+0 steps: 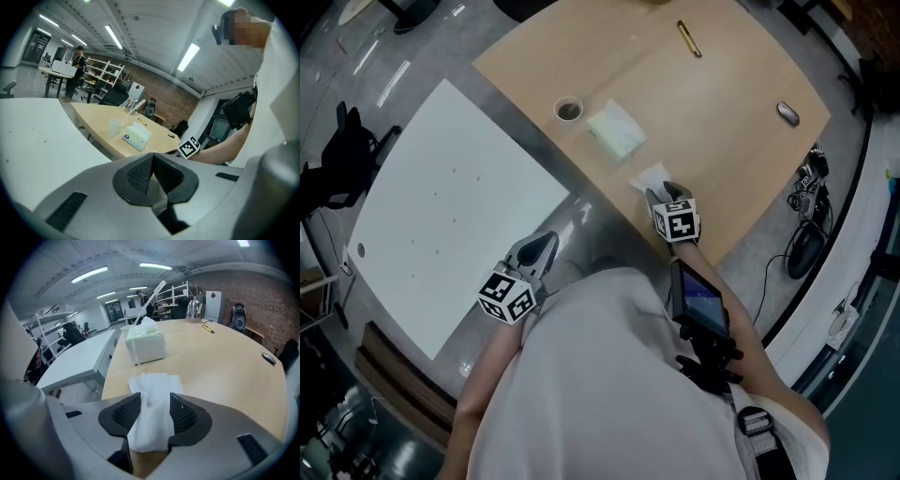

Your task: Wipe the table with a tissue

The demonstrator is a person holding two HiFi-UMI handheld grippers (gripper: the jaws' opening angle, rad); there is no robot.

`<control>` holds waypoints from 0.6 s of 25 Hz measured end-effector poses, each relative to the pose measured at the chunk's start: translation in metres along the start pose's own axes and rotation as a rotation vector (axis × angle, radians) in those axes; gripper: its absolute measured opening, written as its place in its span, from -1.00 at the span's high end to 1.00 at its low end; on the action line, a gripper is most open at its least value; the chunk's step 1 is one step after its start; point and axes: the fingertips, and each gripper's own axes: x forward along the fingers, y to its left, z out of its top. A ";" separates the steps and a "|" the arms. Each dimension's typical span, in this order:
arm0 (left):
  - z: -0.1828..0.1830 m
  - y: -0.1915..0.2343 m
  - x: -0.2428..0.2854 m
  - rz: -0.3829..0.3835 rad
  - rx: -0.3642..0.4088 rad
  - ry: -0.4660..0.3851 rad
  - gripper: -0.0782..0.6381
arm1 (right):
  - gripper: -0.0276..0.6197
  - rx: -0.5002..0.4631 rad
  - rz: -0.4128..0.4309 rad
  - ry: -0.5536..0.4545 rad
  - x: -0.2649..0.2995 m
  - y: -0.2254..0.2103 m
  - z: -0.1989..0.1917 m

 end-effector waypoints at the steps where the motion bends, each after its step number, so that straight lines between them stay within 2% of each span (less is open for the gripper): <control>1: 0.001 0.001 0.002 0.006 -0.002 0.000 0.76 | 0.38 -0.006 0.003 0.017 0.004 0.000 -0.003; 6: 0.006 0.007 0.004 0.028 -0.005 -0.004 0.76 | 0.38 -0.030 -0.010 0.062 0.011 0.006 -0.010; 7: 0.007 0.006 0.003 0.031 -0.006 -0.006 0.76 | 0.46 -0.047 -0.005 0.070 0.010 0.011 -0.011; 9: 0.007 0.006 -0.001 0.039 -0.011 -0.011 0.76 | 0.78 -0.087 0.003 0.081 0.009 0.020 -0.011; 15: 0.006 0.012 -0.006 0.076 -0.032 -0.052 0.76 | 0.82 -0.138 0.013 0.011 -0.003 0.025 0.008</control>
